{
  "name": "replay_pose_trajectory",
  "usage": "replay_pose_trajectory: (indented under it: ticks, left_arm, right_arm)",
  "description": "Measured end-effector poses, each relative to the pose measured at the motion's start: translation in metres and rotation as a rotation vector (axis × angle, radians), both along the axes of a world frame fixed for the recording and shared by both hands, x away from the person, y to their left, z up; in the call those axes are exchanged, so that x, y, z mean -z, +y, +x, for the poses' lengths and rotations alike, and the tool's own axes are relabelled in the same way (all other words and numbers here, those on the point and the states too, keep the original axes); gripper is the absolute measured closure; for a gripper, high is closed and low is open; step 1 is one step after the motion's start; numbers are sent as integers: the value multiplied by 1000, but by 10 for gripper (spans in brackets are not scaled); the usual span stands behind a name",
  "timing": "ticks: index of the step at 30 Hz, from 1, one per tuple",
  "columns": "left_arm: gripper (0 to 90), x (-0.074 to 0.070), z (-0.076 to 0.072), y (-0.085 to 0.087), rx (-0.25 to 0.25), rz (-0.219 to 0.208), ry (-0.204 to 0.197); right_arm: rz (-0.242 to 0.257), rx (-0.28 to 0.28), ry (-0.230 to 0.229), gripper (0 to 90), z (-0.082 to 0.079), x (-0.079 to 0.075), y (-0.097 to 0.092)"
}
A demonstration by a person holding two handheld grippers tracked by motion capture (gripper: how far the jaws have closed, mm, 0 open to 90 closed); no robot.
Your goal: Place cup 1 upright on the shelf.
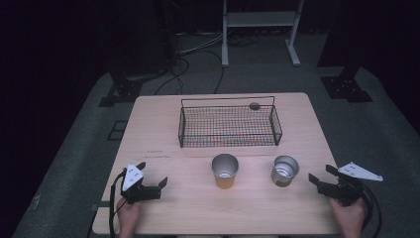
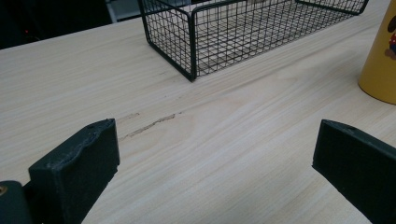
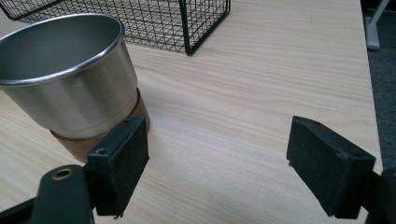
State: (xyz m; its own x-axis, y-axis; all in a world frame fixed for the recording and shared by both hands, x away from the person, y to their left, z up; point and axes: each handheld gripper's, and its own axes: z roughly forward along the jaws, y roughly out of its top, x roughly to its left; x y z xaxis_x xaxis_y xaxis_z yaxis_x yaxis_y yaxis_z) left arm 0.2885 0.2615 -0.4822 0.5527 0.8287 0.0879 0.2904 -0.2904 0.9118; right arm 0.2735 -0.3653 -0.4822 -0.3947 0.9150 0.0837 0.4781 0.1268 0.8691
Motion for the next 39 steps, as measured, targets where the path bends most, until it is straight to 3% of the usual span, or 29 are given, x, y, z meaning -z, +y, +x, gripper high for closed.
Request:
replay_pose_trajectory:
  ticks: [10,17,25,39]
  left_arm:
    - [0,0,0,0,4,-6,0]
    - [0,0,0,1,5,-13,-2]
    - [0,0,-1,0,9,2,-5]
    - [0,0,-1,0,7,2,-10]
  right_arm:
    - [-4,-8,0,190,-5,-3,3]
    - [57,-40,15,160,-13,-8,3]
    - [30,-86,4,148,-24,-15,13]
    - [6,-155,40,120,-30,-12,27]
